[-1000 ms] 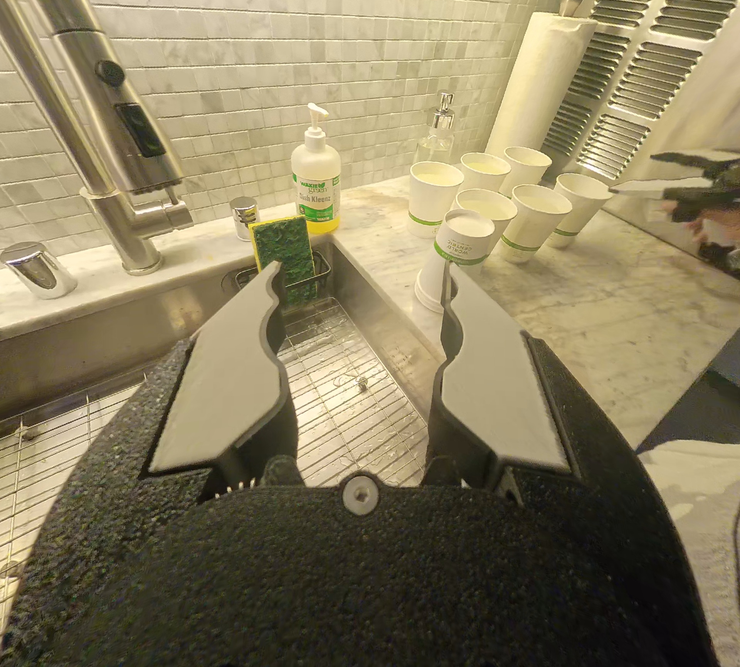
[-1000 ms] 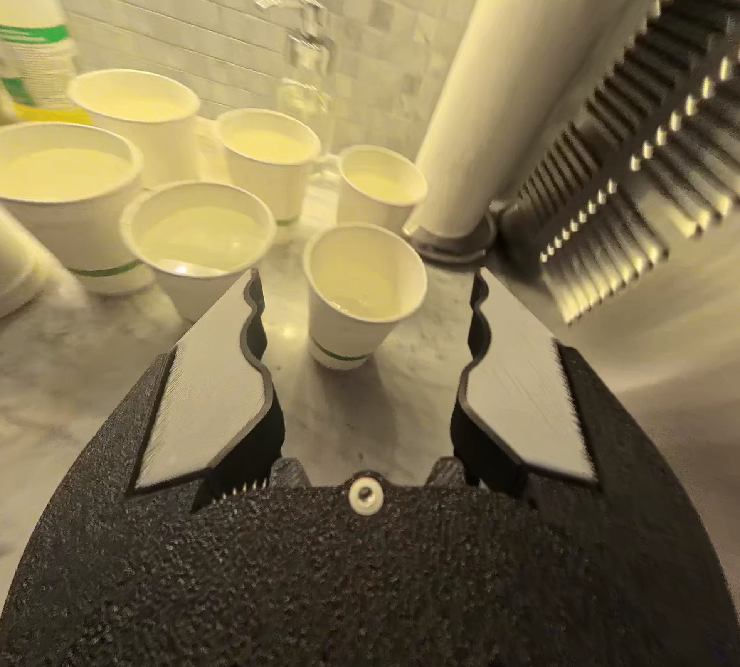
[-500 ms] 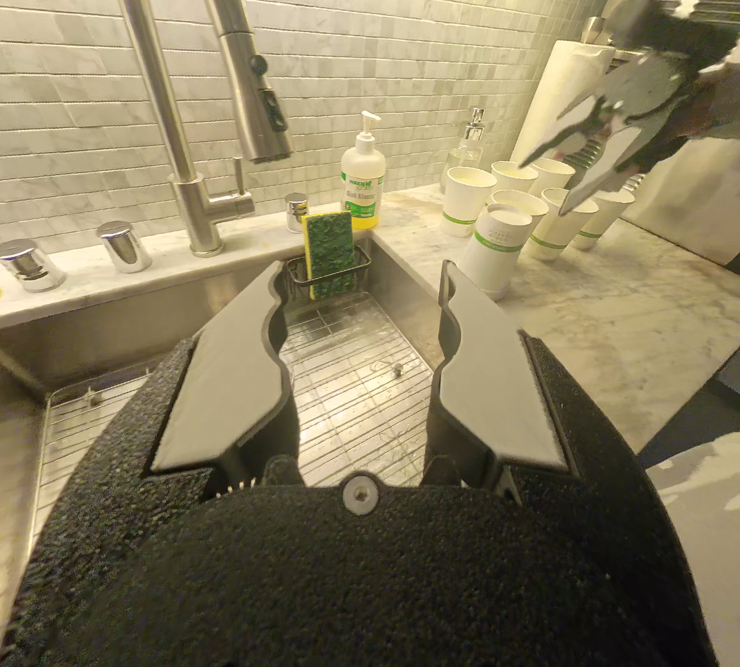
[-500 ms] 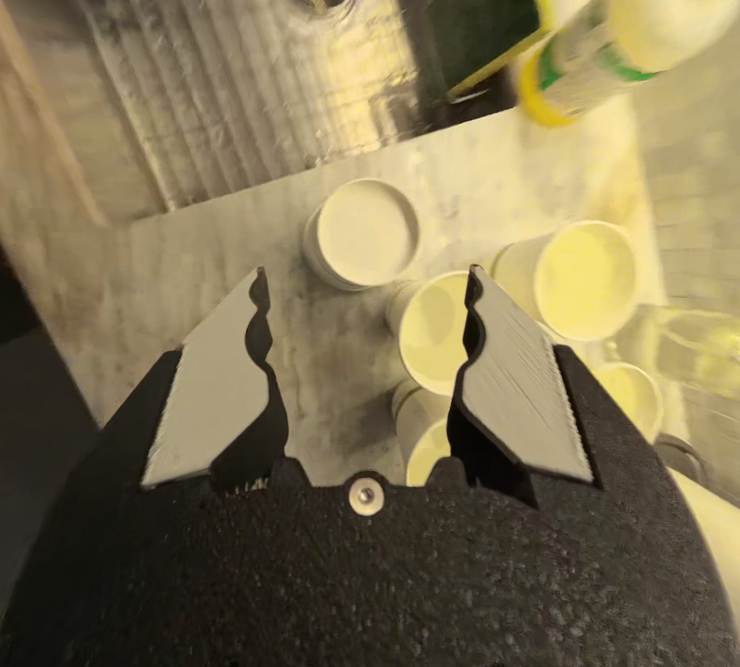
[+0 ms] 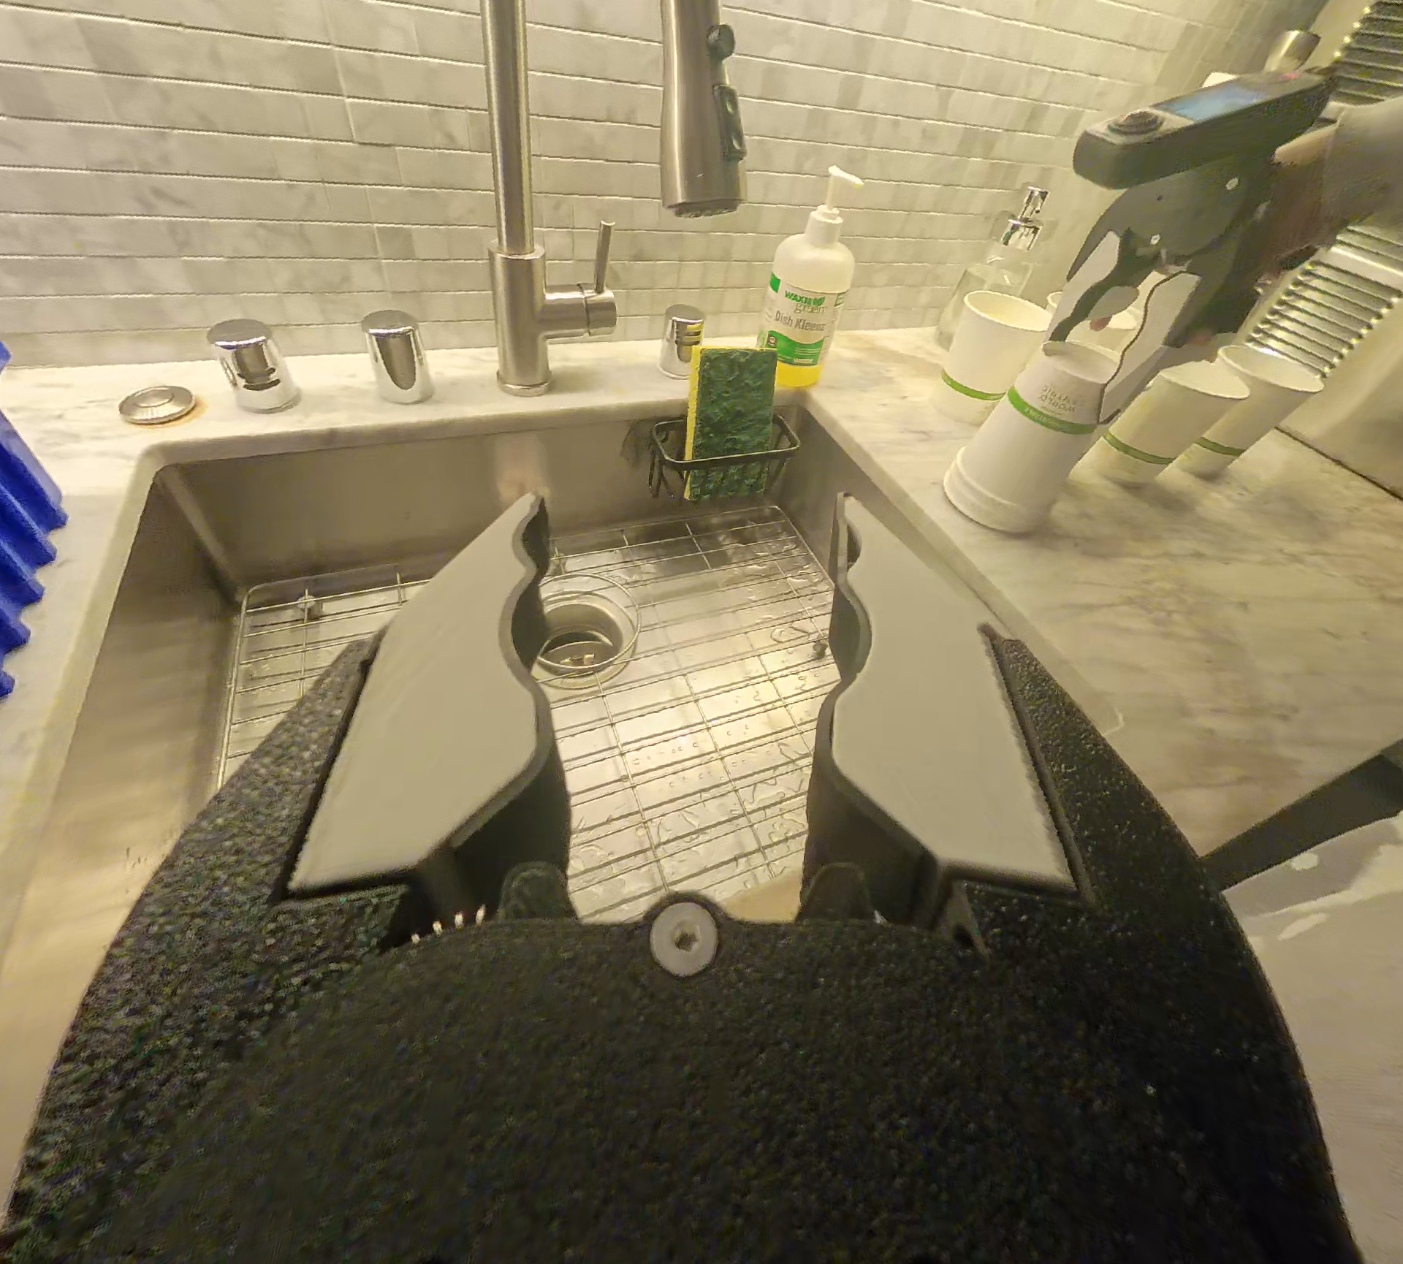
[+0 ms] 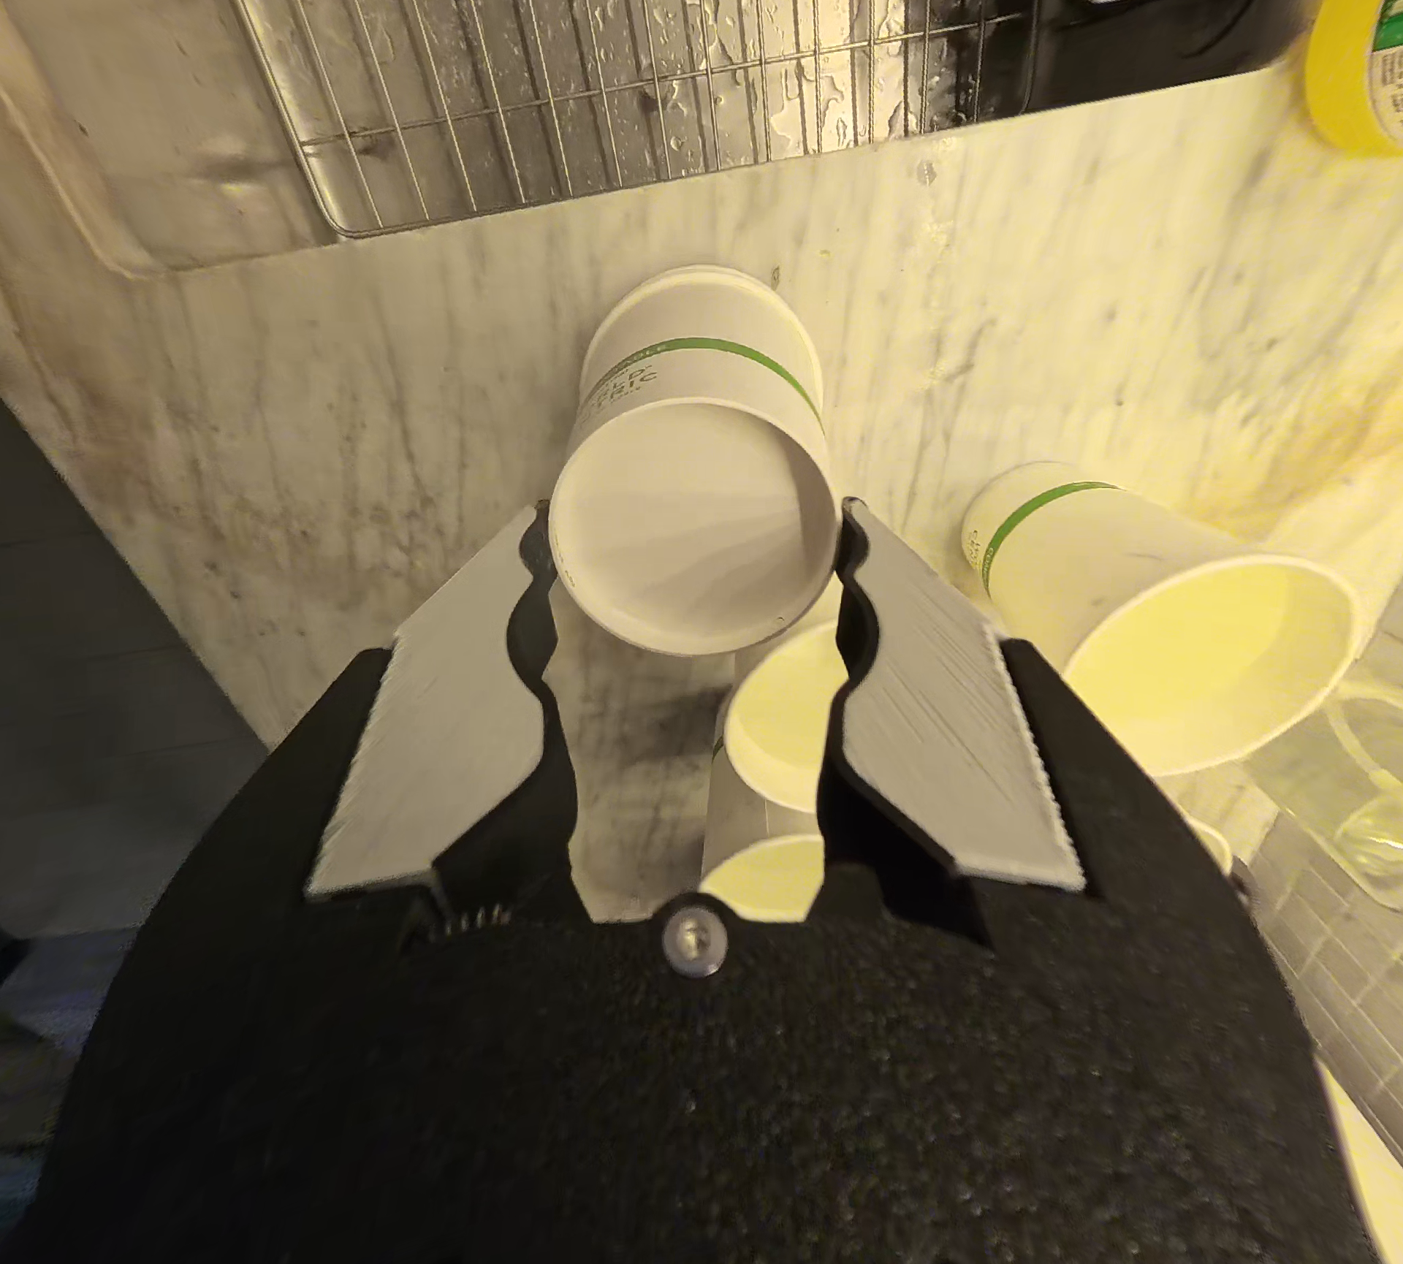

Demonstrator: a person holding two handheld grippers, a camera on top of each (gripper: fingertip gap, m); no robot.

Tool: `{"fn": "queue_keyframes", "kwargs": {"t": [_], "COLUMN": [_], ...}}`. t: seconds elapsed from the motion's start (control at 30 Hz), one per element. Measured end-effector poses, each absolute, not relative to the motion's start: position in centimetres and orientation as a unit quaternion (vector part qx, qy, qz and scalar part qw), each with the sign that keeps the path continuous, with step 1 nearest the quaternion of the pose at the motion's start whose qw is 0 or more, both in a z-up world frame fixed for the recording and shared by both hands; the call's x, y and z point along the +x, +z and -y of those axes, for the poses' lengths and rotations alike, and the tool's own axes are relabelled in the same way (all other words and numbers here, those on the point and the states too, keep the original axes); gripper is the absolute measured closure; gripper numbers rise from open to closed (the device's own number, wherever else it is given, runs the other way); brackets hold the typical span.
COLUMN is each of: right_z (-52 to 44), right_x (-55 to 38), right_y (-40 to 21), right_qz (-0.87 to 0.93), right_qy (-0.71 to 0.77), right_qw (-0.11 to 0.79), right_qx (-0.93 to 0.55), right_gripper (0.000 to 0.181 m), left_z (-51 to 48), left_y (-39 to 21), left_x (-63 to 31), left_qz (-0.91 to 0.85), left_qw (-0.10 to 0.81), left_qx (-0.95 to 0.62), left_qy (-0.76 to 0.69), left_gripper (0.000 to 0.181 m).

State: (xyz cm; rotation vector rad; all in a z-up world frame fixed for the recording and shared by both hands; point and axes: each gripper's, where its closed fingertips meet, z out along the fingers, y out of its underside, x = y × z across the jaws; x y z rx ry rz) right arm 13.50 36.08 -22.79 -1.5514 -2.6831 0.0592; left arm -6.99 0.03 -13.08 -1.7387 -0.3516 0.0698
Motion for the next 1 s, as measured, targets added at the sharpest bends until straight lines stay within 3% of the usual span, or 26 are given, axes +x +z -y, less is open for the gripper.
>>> {"fn": "queue_keyframes", "kwargs": {"t": [0.37,0.53,0.77,0.87,1.0], "right_z": [-35.4,-32.2,-22.1,-17.8,-12.4], "right_x": [14.1,13.6,10.3,10.6,10.0], "right_y": [-17.5,-9.9,4.3,7.3,6.0], "right_qz": [0.869,0.86,0.604,0.425,0.228], "right_qy": [-0.017,0.031,0.513,0.728,0.892], "right_qw": [0.038,0.137,0.348,0.323,0.202], "right_qx": [-0.493,-0.49,-0.501,-0.43,-0.333], "right_gripper": [0.107,0.108,0.108,0.108,0.108], "left_z": [-0.1,-1.0,-3.4,-4.5,-4.9], "left_y": [-13.2,-13.7,-10.7,-6.9,-0.1], "left_x": [-7.1,-5.2,-0.8,1.0,3.5], "left_qz": [0.132,0.104,0.051,0.023,-0.046], "left_qw": [0.637,0.629,0.64,0.655,0.684], "left_qx": [-0.76,-0.769,-0.735,-0.698,-0.631], "left_qy": [0.009,-0.06,-0.217,-0.289,-0.363], "left_gripper": [0.107,0.102,0.097,0.093,0.086]}}
